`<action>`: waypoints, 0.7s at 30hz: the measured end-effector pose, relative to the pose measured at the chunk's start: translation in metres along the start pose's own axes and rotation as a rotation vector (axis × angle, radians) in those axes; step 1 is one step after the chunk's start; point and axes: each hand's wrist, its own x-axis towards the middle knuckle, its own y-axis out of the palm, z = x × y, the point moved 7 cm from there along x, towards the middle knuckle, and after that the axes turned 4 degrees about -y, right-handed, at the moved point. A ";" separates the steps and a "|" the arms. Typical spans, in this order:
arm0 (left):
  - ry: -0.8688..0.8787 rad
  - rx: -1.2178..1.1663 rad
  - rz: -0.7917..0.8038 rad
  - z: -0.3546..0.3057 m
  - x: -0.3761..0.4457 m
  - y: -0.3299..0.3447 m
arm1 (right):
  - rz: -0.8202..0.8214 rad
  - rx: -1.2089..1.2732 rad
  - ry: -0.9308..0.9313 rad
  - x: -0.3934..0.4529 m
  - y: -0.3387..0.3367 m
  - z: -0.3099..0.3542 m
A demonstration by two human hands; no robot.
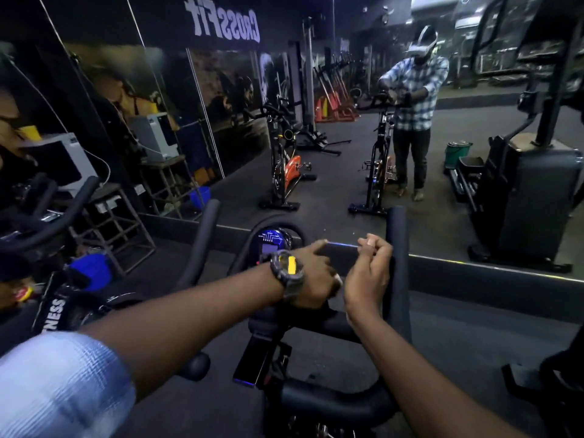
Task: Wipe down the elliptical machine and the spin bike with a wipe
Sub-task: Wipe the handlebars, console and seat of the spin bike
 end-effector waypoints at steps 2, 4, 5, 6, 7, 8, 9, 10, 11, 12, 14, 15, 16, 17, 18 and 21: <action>0.027 -0.015 -0.084 -0.008 -0.005 0.002 | 0.087 -0.022 0.011 0.001 0.005 -0.004; -0.215 0.071 -0.118 0.014 -0.002 -0.008 | 0.131 -0.026 0.021 0.003 0.007 -0.006; -0.406 0.085 -0.112 0.029 0.000 -0.016 | 0.140 -0.029 0.030 0.005 0.007 -0.008; -0.600 0.065 -0.090 0.043 -0.001 -0.022 | 0.145 -0.025 0.047 0.006 0.007 -0.009; -0.753 0.034 -0.075 0.051 -0.002 -0.026 | 0.142 -0.016 0.068 0.006 0.008 -0.011; -0.838 0.016 -0.074 0.051 -0.002 -0.029 | 0.137 -0.004 0.087 0.007 0.007 -0.012; -0.840 0.011 -0.091 0.045 0.001 -0.027 | 0.132 0.000 0.095 0.007 0.007 -0.014; -0.781 -0.005 -0.103 0.032 0.004 -0.022 | 0.139 0.001 0.098 0.007 0.007 -0.014; -0.686 -0.028 -0.131 0.014 0.003 -0.014 | 0.159 0.001 0.098 0.007 0.007 -0.014; -0.579 -0.066 -0.178 -0.006 -0.001 -0.006 | 0.181 0.002 0.095 0.006 0.008 -0.013; -0.431 -0.180 -0.288 -0.036 -0.022 0.003 | 0.260 -0.012 0.056 0.002 0.012 -0.007; -0.395 -0.252 -0.345 -0.042 -0.035 0.007 | 0.311 -0.027 0.012 -0.001 0.015 -0.003; -0.375 -0.315 -0.403 -0.045 -0.047 0.010 | 0.369 -0.047 -0.048 -0.005 0.020 0.001; -0.369 -0.370 -0.447 -0.046 -0.057 0.011 | 0.432 -0.074 -0.121 -0.011 0.024 0.006; -0.380 -0.400 -0.473 -0.047 -0.067 0.013 | 0.498 -0.098 -0.197 -0.017 0.029 0.012; -0.411 -0.405 -0.508 -0.047 -0.087 0.022 | 0.653 -0.151 -0.392 -0.036 0.040 0.025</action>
